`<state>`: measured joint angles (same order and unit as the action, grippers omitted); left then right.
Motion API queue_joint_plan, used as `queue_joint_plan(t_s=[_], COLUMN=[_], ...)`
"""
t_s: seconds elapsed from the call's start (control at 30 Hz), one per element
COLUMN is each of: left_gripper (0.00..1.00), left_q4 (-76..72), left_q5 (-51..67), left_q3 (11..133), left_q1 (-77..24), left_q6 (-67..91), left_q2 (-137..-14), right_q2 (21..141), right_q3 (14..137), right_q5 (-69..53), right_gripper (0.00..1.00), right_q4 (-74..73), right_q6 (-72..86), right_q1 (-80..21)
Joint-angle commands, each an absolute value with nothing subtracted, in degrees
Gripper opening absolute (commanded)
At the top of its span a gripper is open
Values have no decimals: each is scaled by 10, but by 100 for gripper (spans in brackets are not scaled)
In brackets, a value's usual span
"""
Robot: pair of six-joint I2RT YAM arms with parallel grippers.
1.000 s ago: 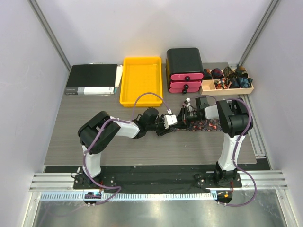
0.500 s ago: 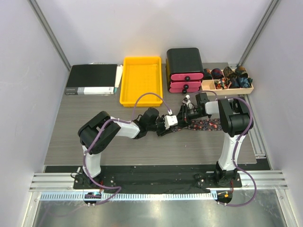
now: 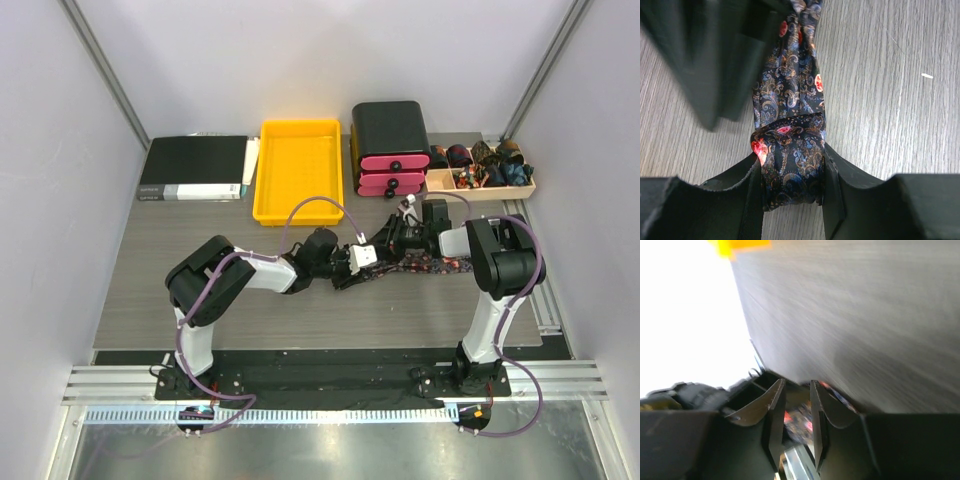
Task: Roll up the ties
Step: Roll the tie at the center of the board.
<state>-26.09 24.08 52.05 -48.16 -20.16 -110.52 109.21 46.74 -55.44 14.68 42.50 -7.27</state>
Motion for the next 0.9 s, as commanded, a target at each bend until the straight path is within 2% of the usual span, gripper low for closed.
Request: queue_joint_plan(t_s=[0.0,0.13,0.3,0.37,0.43,0.53,0.6,0.63,0.67,0.7,0.77,0.87], left_gripper=[0,0,0,0,0,0,1,1,1,1,2,3], left_q4=[-141,-130,-95,-62,-29,41,88,100,111,120,160,186], left_q5=[238,232,229,224,220,207,195,192,189,186,183,185], left_q3=[501,500,508,518,537,567,582,594,598,601,620,644], left_q1=[-490,-490,-489,-489,-489,-489,-489,-490,-489,-490,-489,-490], left_q6=[-205,-204,-207,-214,-220,-233,-238,-239,-240,-245,-249,-243], left_q2=[-1143,-1140,-1128,-1126,-1123,-1122,-1123,-1126,-1128,-1130,-1143,-1157], right_q2=[1077,1111,1176,1197,1187,1144,1080,1058,1042,1028,1027,1017], right_q3=[453,434,398,398,412,412,431,449,473,533,566,555], right_q5=[-538,-573,-569,-564,-577,-592,-596,-584,-570,-536,-535,-536], right_gripper=[33,33,34,36,36,35,34,33,32,30,27,26], right_q4=[342,493,849,913,889,784,513,384,147,41,-91,-146], right_q6=[561,714,1032,1079,1048,956,816,623,533,455,342,289], right_q1=[-69,-69,-76,-76,-76,-73,-67,-56,-54,-52,-41,-12])
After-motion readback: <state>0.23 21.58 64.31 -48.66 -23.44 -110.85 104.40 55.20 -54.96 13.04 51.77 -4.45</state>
